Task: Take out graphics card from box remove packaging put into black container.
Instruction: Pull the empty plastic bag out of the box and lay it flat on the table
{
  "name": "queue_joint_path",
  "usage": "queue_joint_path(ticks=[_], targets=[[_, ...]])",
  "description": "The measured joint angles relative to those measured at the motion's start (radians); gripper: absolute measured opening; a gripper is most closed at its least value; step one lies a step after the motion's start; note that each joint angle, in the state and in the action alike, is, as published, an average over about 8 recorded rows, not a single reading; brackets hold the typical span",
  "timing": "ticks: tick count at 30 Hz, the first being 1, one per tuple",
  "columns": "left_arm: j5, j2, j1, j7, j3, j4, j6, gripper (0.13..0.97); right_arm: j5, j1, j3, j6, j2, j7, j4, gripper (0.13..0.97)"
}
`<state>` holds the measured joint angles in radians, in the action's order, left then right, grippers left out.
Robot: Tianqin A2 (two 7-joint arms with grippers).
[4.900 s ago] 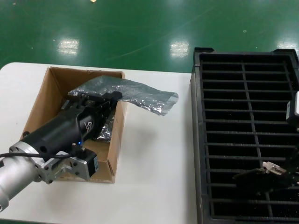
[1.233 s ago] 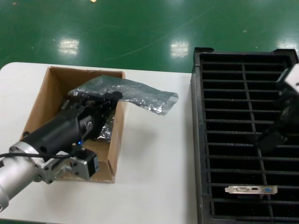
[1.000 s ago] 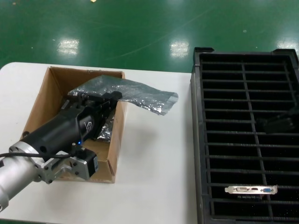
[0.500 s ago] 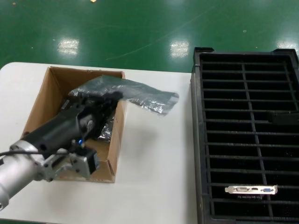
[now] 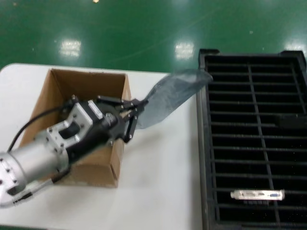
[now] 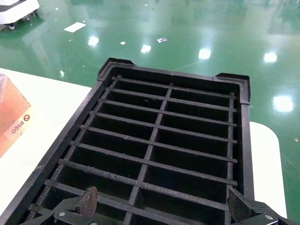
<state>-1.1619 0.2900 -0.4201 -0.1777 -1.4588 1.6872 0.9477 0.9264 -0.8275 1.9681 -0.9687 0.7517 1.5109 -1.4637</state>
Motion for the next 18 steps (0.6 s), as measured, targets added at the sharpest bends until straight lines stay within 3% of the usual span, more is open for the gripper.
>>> queue_joint_path(ticks=[3,5,9,13,18], targets=[[0.127,-0.115,-0.045,-0.136,0.088,-0.046,0.134,0.139,0.000,0.000,0.000,0.000,0.000,0.000,0.000,0.966],[0.217,-0.176,-0.073,-0.227,0.134,-0.076,0.215,0.139,0.000,0.000,0.000,0.000,0.000,0.000,0.000,0.966],[0.373,-0.246,-0.112,-0.407,0.181,-0.135,0.322,0.139,0.000,0.000,0.000,0.000,0.000,0.000,0.000,0.966],[0.468,-0.263,-0.130,-0.556,0.164,-0.191,0.336,0.139,0.000,0.000,0.000,0.000,0.000,0.000,0.000,0.966],[0.525,-0.265,-0.150,-0.680,0.115,-0.271,0.277,0.140,0.000,0.000,0.000,0.000,0.000,0.000,0.000,0.966]])
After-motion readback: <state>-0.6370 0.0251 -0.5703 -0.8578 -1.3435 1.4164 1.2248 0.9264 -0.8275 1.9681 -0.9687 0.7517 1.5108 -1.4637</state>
